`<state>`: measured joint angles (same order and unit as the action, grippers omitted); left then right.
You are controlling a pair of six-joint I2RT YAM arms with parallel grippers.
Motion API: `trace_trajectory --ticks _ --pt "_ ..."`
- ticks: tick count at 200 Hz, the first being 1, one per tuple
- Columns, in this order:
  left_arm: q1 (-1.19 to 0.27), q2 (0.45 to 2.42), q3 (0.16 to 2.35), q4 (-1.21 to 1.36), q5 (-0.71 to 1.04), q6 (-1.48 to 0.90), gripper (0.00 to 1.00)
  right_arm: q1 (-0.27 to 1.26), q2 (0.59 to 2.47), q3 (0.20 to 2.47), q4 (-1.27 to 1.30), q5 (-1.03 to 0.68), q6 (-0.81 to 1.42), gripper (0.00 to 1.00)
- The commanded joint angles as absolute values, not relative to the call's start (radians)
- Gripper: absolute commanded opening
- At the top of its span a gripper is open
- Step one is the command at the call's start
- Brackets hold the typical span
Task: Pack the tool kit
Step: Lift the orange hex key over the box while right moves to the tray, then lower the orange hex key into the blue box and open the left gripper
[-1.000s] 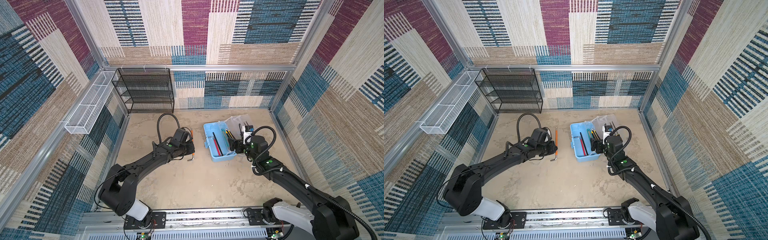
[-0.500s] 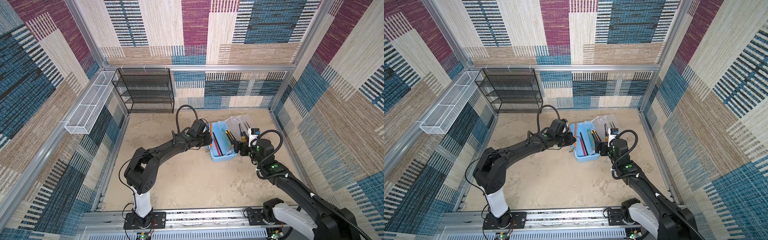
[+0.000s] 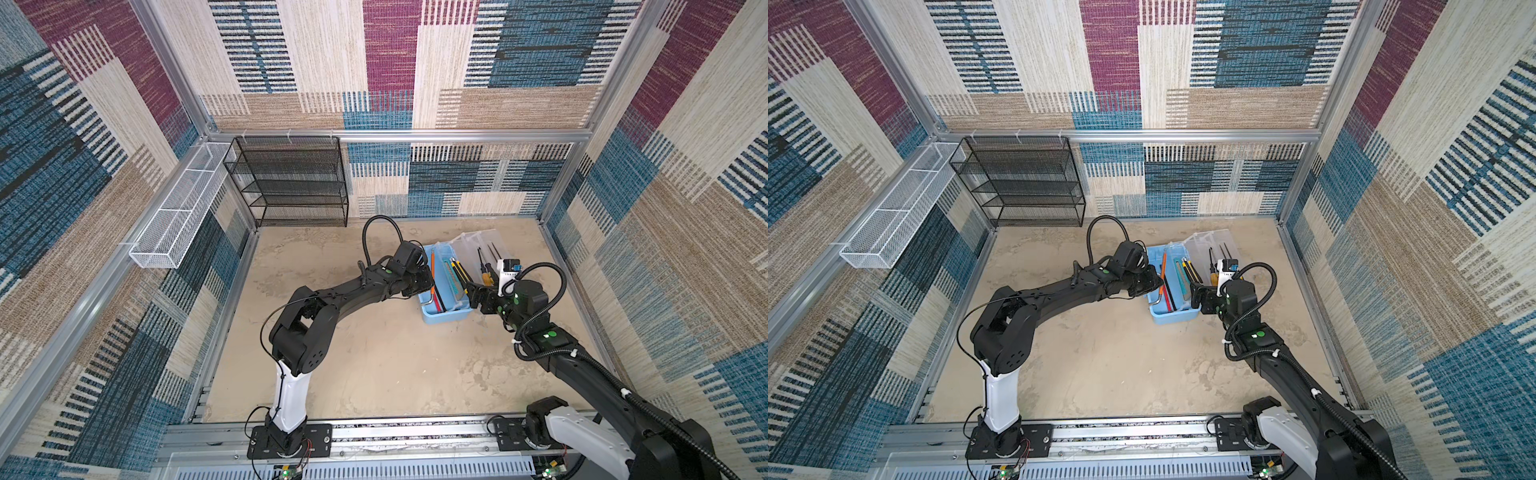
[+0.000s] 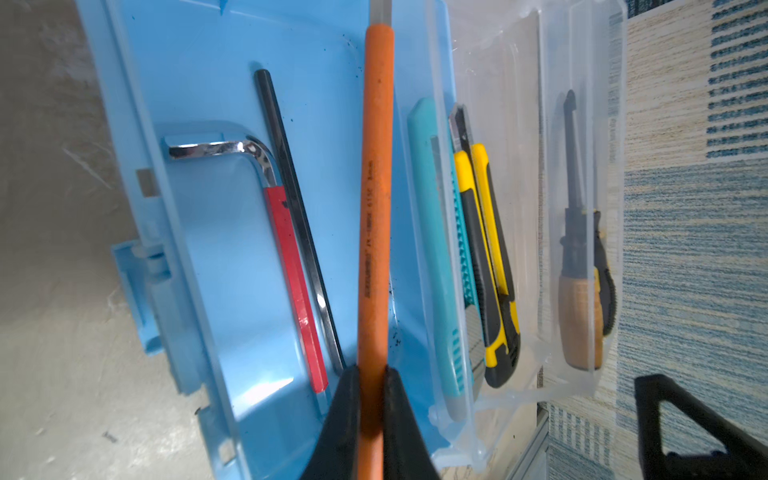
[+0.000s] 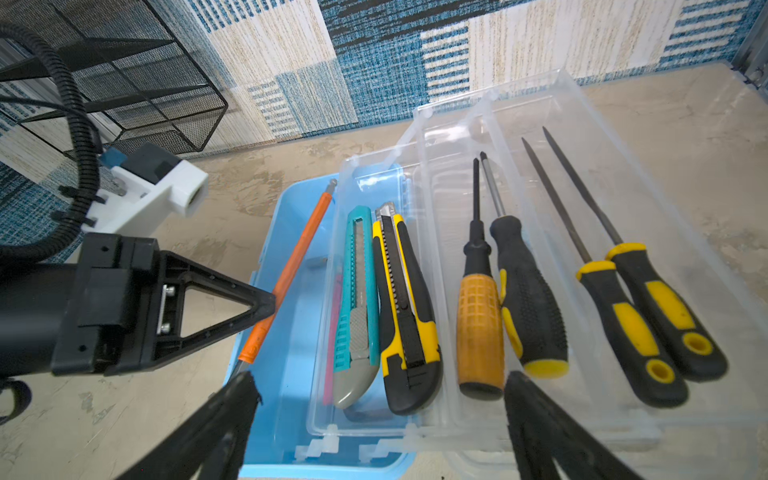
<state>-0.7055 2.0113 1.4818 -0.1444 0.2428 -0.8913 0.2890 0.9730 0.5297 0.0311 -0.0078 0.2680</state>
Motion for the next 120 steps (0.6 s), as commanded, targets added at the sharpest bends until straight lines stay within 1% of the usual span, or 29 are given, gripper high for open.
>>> trace_trajectory --ticks 1,51,120 --pt "-0.709 2.042 1.505 -0.080 0.258 -0.933 0.00 0.288 0.968 0.526 0.038 -0.006 0.278 0.94" --pt "-0.710 2.077 1.477 -0.040 0.222 -0.983 0.00 0.286 0.965 0.518 0.034 0.001 0.284 0.95" --pt "-0.711 2.098 1.493 -0.035 0.234 -0.993 0.00 0.284 0.962 0.509 0.035 0.007 0.286 0.95"
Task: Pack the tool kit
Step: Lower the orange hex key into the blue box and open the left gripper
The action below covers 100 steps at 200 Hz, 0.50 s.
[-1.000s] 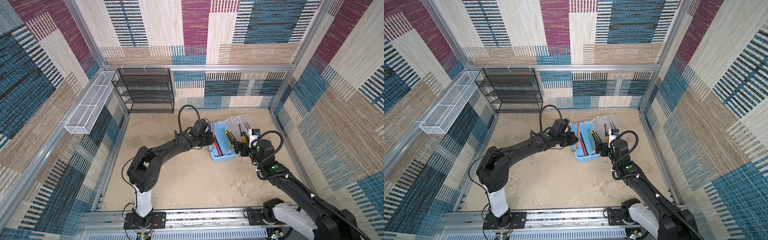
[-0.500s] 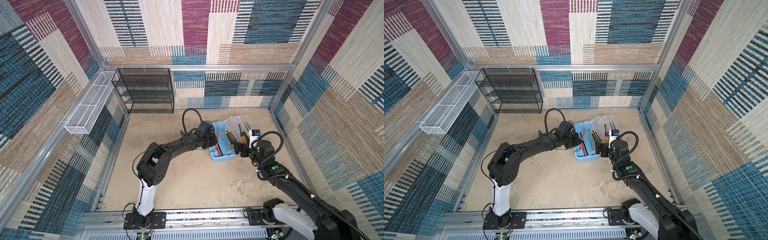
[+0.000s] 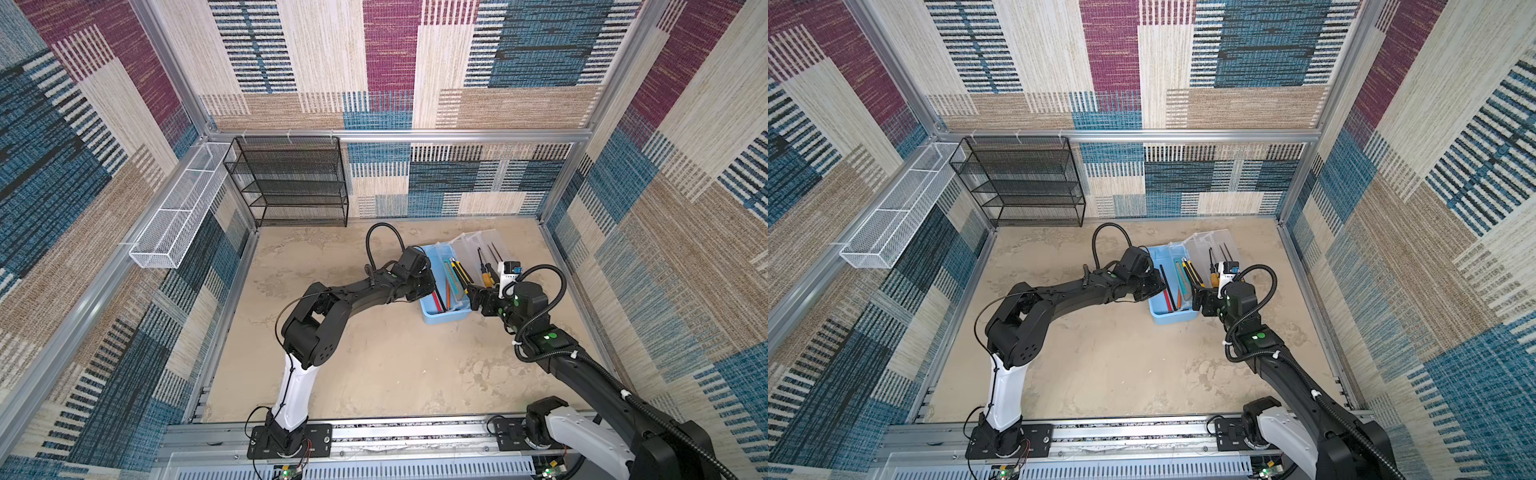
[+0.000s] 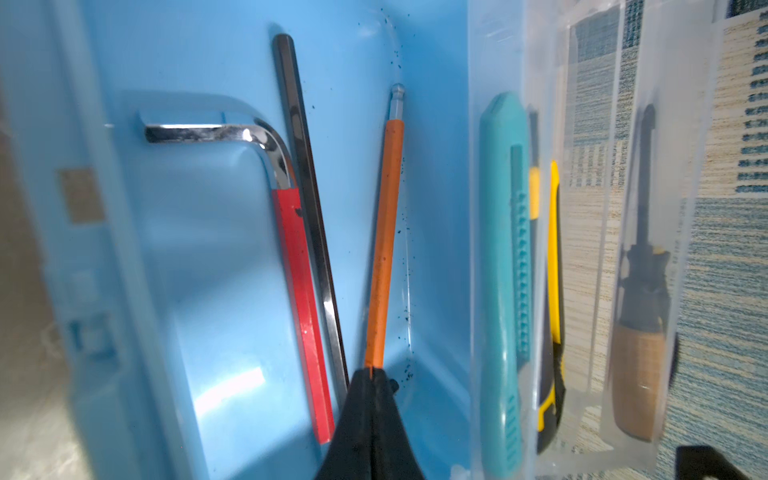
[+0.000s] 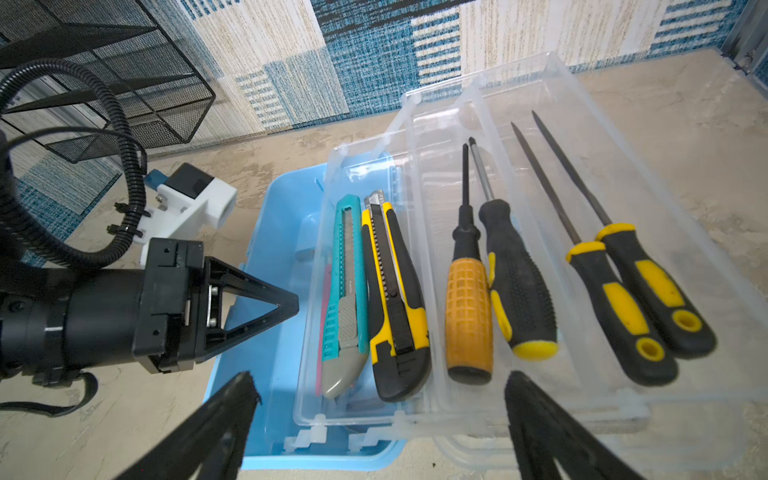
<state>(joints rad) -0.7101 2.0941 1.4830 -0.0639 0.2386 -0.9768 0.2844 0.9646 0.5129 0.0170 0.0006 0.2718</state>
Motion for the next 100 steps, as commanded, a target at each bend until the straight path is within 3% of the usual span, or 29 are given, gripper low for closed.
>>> trace_trajectory --ticks 1,58,100 --pt "-0.712 2.098 1.493 -0.034 0.234 -0.993 0.00 0.283 0.961 0.510 0.034 0.006 0.287 0.95" --pt "-0.712 2.058 1.467 -0.036 0.247 -0.932 0.00 0.273 0.973 0.526 0.020 0.024 0.269 0.95" --pt "-0.714 2.009 1.473 -0.118 0.216 -0.834 0.17 0.232 0.976 0.532 0.030 0.015 0.264 0.95"
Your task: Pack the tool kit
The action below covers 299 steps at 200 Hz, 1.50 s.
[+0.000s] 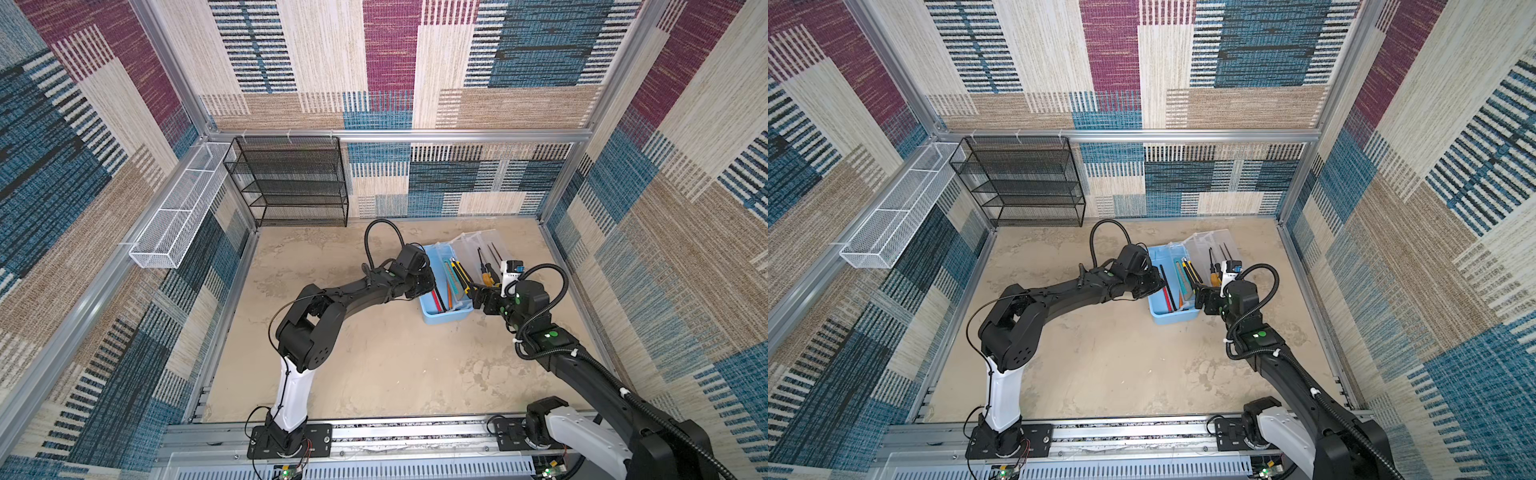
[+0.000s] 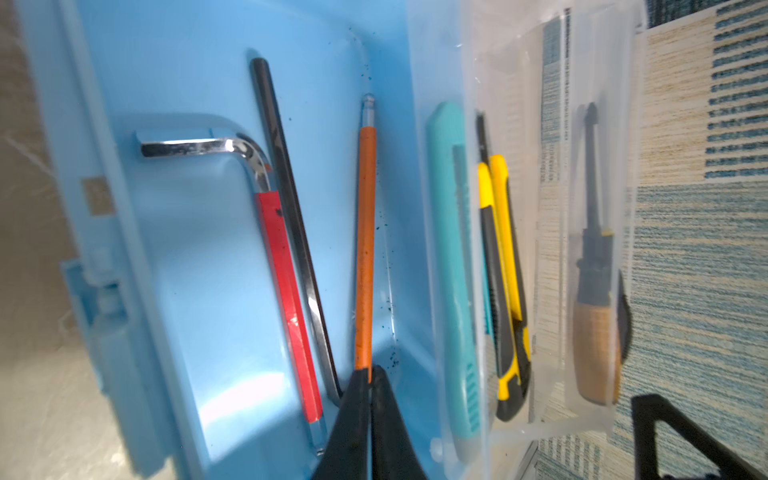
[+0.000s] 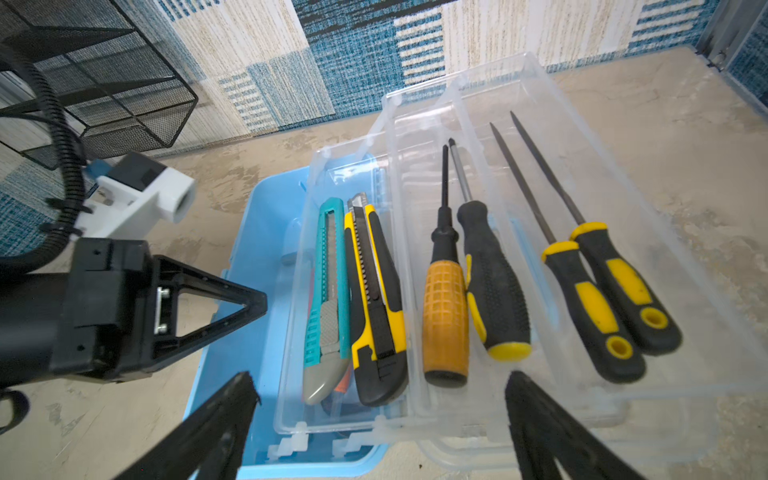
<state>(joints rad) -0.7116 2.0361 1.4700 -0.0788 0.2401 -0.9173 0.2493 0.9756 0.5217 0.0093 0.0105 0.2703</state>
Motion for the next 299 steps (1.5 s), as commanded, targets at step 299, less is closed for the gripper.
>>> trace_trajectory --ticks 299 --pt "-0.732 1.936 1.347 -0.222 0.173 -0.685 0.33 0.152 0.956 0.512 0.028 -0.032 0.275 0.96"
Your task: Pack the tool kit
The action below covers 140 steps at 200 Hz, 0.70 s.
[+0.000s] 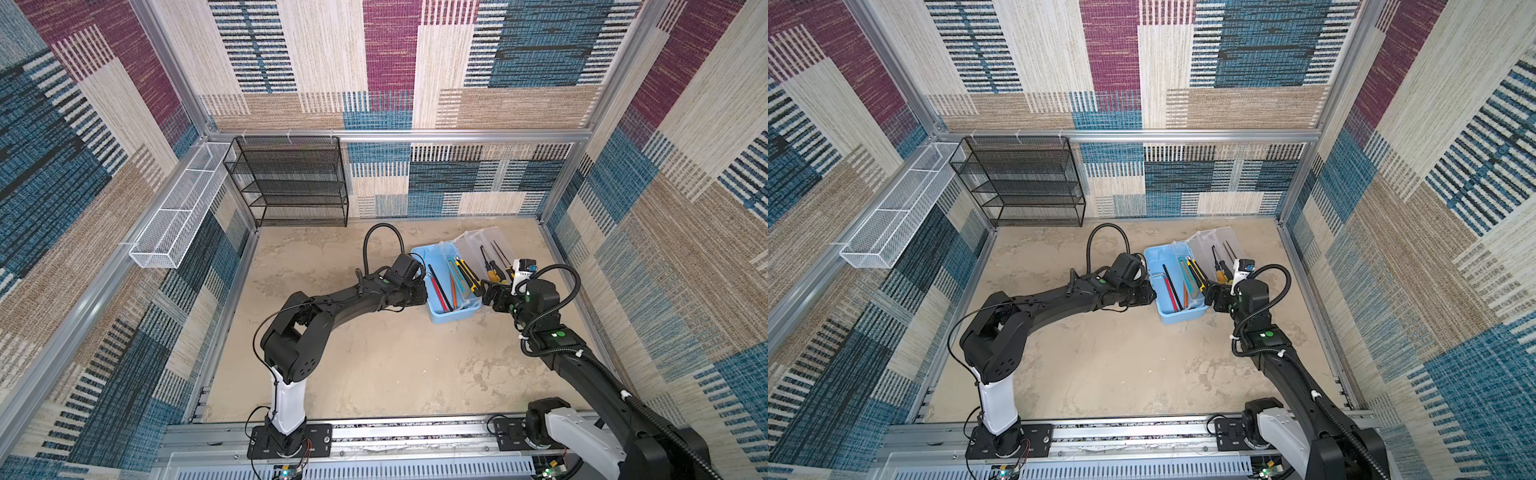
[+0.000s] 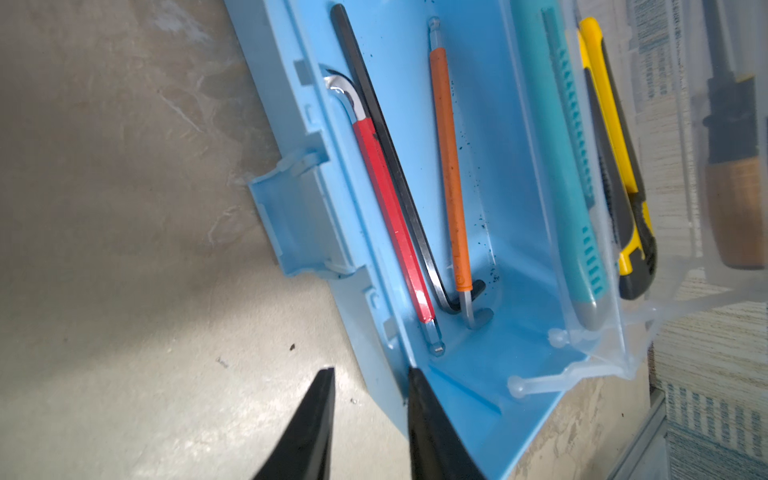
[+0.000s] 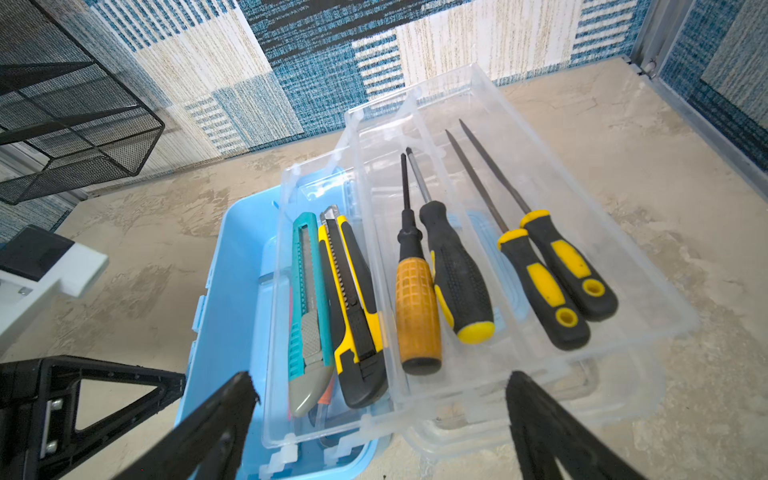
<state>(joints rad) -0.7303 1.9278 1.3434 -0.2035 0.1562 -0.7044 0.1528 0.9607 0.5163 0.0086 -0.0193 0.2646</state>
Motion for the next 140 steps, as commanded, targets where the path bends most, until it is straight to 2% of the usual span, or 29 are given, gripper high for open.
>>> trace_trajectory --ticks 1,41,140 --pt "-0.732 1.935 1.346 -0.221 0.173 -0.684 0.33 0.152 0.957 0.512 0.028 -0.032 0.275 0.96" --pt "-0.732 1.900 1.305 -0.157 0.193 -0.717 0.34 0.151 0.959 0.512 0.028 -0.036 0.276 0.96" --pt "-0.739 1.969 1.336 -0.109 0.281 -0.753 0.34 0.151 0.963 0.507 0.034 -0.043 0.279 0.96"
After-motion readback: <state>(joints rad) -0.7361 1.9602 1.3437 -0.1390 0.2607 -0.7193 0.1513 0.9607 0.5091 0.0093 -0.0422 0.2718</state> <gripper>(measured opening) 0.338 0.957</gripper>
